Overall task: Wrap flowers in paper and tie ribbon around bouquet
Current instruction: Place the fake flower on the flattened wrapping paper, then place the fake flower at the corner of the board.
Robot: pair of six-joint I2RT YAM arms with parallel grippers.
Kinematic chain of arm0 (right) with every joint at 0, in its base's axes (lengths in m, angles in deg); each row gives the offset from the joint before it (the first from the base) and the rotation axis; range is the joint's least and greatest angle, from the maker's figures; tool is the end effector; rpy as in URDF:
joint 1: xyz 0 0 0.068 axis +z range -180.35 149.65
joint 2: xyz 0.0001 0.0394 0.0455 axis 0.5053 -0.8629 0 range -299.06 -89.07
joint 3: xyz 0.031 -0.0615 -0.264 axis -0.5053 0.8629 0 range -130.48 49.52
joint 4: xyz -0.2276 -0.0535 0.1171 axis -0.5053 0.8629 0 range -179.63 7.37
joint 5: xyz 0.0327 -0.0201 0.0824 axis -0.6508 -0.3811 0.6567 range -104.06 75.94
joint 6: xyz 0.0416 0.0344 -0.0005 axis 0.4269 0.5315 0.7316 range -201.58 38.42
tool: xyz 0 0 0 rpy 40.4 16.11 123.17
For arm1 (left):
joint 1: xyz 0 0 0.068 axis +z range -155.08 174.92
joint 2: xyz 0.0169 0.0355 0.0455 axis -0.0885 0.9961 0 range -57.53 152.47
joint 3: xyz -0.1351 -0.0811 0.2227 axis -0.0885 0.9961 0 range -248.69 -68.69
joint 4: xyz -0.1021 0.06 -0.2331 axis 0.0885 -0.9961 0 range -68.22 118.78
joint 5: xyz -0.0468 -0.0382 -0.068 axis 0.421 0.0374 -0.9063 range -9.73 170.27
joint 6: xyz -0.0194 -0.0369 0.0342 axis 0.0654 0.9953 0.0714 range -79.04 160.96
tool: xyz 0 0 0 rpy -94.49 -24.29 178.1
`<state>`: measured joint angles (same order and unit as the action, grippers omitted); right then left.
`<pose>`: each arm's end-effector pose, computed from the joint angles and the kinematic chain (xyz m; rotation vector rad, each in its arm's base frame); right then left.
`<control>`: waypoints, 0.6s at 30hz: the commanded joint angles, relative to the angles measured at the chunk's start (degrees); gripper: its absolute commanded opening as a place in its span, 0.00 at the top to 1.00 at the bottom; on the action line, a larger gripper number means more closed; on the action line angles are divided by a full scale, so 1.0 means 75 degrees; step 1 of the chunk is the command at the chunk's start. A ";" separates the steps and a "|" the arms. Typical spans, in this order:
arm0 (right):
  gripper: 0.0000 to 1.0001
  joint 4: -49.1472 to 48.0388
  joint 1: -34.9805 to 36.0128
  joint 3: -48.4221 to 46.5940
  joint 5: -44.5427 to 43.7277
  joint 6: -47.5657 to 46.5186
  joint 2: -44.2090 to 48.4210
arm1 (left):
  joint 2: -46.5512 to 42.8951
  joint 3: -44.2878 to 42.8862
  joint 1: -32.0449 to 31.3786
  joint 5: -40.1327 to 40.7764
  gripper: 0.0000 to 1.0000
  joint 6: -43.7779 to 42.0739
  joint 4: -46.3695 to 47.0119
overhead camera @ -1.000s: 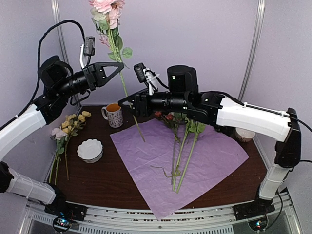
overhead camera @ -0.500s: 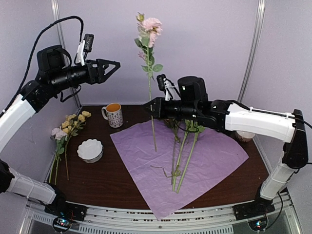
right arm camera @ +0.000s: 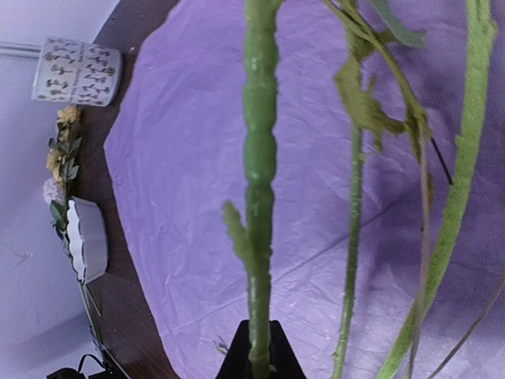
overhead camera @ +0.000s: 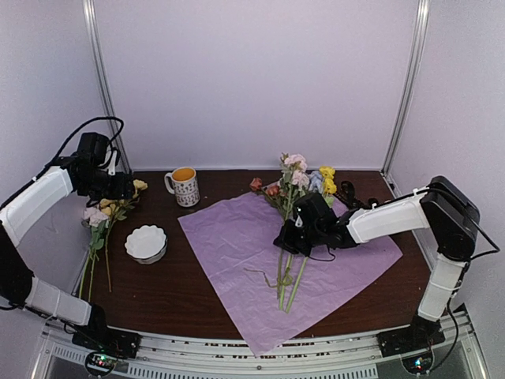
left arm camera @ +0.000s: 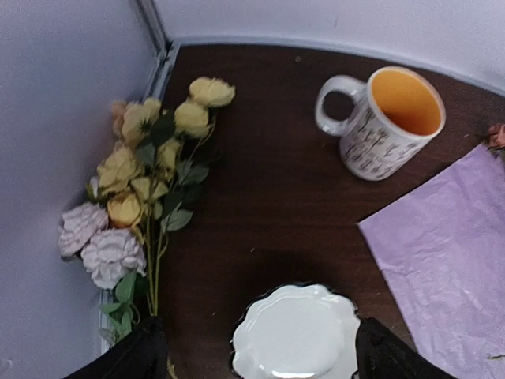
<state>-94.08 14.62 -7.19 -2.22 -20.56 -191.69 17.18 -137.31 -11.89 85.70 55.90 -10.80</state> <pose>0.2585 0.2689 0.1647 0.2400 2.5666 1.0878 0.2752 -0.0296 0.3235 -0.2131 2.3547 -0.0717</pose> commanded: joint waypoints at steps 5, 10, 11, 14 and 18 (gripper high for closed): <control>0.52 0.0066 -0.0105 -0.0087 -0.0362 0.0032 0.0023 | 0.0453 0.0998 0.1232 0.0764 0.19 0.0155 0.0035; 0.47 0.0836 0.0004 -0.0126 -0.0876 -0.0483 0.0757 | 0.1022 0.1258 0.1993 0.0357 0.34 0.0112 0.0214; 0.46 0.0993 0.0033 -0.0126 -0.0991 -0.0594 0.0926 | 0.1082 0.1259 0.2127 0.0316 0.35 0.0105 0.0225; 0.45 0.1447 0.0139 -0.0184 -0.1345 -0.0997 0.1386 | 0.1184 0.1274 0.2694 0.0297 0.35 0.0210 0.0307; 0.45 0.1879 0.0343 -0.0290 -0.1731 -0.1717 0.1934 | 0.1180 0.1315 0.3672 0.0016 0.30 0.0382 0.0365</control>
<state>-85.07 15.67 -7.54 -9.87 -26.77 -181.18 26.30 -128.04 10.23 87.86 57.34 -10.91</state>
